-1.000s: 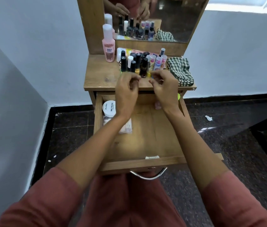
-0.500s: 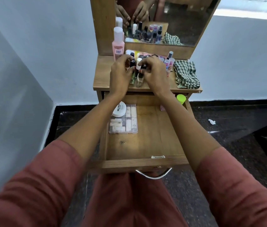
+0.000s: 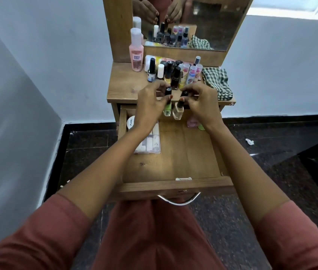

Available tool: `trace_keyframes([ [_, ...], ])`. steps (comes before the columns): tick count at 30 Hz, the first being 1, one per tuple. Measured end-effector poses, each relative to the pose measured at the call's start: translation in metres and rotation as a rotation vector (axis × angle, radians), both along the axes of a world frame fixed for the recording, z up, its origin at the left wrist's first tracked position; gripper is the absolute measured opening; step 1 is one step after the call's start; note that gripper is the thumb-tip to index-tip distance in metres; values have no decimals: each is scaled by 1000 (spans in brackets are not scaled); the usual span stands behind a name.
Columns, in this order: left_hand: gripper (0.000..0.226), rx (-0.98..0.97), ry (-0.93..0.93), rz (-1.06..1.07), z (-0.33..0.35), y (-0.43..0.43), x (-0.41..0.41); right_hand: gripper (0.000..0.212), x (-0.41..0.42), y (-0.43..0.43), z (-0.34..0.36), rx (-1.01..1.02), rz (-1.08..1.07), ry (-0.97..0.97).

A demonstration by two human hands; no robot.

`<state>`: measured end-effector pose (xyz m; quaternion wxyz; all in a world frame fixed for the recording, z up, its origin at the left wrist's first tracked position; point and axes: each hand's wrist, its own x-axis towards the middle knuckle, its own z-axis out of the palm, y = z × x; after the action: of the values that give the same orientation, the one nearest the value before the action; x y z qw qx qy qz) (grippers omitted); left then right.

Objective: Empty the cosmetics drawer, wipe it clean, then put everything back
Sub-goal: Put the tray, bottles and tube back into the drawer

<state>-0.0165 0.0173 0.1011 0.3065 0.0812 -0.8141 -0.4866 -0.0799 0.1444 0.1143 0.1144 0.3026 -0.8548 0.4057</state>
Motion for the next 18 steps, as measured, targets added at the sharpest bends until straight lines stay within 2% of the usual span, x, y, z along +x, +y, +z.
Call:
trace_keyframes([
  [13, 21, 29, -278, -25, -63, 36, -35, 26, -16, 14, -53, 252, -102, -125],
  [18, 20, 42, -327, -11, -76, 40, -44, 25, -22, 15, -65, 402, -158, -52],
])
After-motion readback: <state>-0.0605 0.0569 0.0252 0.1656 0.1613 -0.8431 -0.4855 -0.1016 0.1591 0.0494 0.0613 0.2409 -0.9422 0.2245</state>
